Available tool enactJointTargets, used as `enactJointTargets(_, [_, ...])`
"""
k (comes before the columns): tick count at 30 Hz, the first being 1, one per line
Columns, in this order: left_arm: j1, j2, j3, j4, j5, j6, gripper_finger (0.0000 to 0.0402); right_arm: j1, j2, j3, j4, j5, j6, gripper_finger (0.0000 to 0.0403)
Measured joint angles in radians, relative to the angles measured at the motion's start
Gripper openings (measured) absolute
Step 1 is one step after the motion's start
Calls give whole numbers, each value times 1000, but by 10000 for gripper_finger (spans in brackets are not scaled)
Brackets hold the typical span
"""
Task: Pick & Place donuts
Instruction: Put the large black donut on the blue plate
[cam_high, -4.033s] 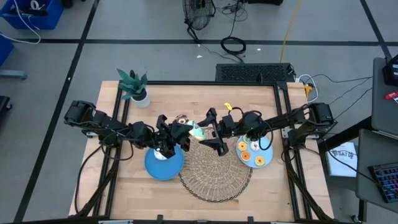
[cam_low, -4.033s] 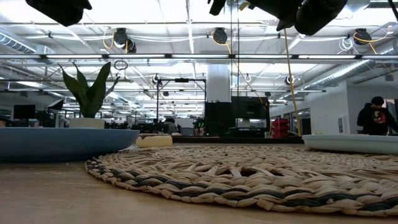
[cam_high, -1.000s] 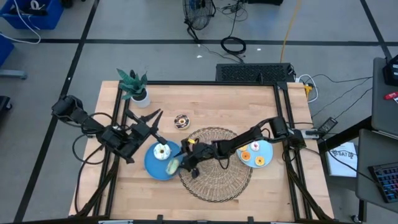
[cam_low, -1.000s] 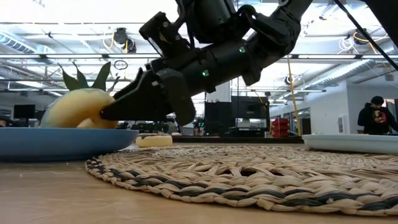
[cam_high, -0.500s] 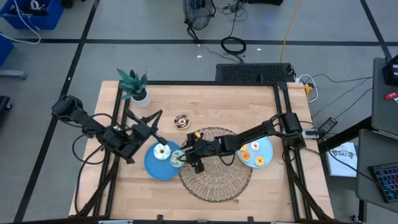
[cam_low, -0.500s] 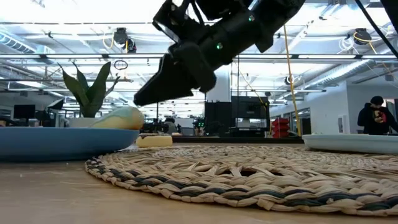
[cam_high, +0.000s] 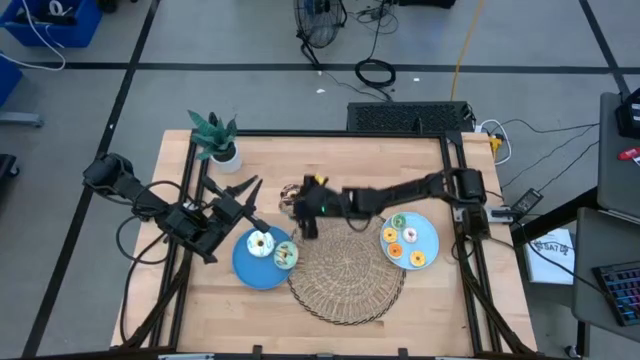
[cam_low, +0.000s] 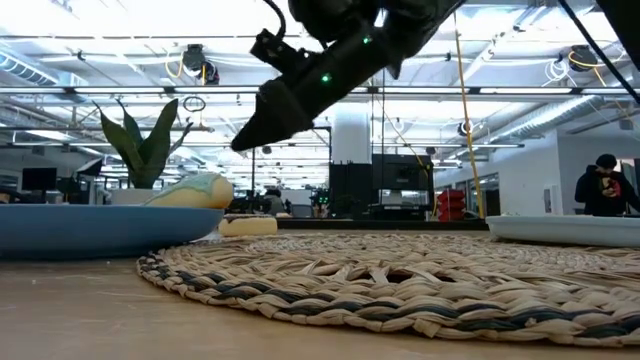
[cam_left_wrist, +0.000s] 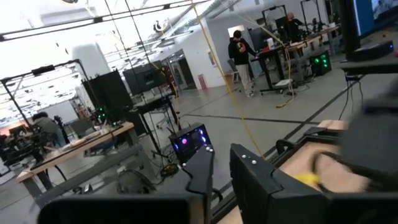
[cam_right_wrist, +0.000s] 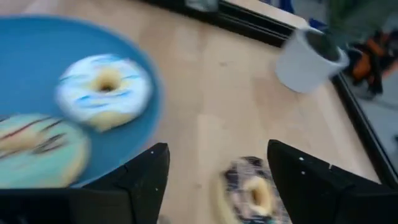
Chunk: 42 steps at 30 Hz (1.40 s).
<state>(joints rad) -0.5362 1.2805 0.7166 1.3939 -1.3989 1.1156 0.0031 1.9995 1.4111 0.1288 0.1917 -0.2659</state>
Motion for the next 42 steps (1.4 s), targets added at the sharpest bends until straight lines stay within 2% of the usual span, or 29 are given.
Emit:
enactJointTargets(5, [0, 0, 0, -5, -6, -2, 80, -109, 3, -14, -7, -92, 165, 286])
enactJointTargets(9, [4, 0, 0, -6, -6, -1, 80, -143, 24, -58, -13, -118, 253, 310])
enactJointTargets(16, [33, 0, 0, -6, -6, -12, 68, -101, 41, -131, 117, -114, 226, 327])
enactJointTargets(21, [61, 0, 0, -9, -9, -69, 65, -102, 61, -136, 136, 18, 172, 326])
enactJointTargets(24, [70, 0, 0, -30, -16, -83, 65, -115, 77, -135, 147, 42, 177, 327])
enactJointTargets(35, [72, 0, 0, -54, -16, -75, 65, -142, 144, -132, 234, -86, 201, 326])
enactJointTargets(42, [80, 0, 0, -59, -16, -74, 65, -156, 159, -131, 291, -91, 199, 324])
